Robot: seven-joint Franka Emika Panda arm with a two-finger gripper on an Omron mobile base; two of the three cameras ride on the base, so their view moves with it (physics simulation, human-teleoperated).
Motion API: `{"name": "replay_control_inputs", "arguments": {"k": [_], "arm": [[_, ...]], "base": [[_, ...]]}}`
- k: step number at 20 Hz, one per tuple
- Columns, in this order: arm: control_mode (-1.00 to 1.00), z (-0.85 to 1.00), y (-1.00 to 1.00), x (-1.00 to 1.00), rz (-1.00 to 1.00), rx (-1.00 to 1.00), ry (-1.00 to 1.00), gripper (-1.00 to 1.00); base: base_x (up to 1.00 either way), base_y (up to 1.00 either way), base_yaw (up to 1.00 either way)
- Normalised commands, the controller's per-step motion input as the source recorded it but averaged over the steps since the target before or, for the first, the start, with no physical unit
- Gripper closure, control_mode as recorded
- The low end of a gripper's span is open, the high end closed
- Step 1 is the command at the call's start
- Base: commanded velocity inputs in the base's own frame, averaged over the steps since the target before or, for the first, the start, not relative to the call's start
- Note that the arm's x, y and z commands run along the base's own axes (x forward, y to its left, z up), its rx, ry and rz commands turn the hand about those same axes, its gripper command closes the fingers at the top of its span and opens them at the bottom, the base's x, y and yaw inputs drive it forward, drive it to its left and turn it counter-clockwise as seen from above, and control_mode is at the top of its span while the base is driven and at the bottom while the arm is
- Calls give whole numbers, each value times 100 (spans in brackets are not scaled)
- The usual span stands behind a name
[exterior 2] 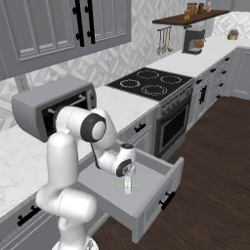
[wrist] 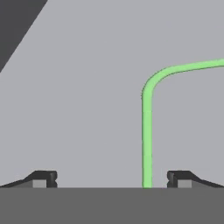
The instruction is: Take a straw from the drawer in front and place it inside the glass cup on the dining counter.
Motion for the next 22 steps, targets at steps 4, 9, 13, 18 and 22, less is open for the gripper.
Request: {"name": "replay_control_inputs", "arguments": {"k": [4,9,13,18,22], "arm": [[-100,-3,-1,47,0,2,0,-100],[-100,-23,0,41,0,2,0,-100],[-100,-32,0,14,0,0,0,-100],[-100,-22,4,-17,0,0,-4,-100],[-100,-24,3,-35,0,0,-4,-100]], "base": [[0,0,0],[0,0,0],[0,0,0],[0,0,0],[0,0,0]]}}
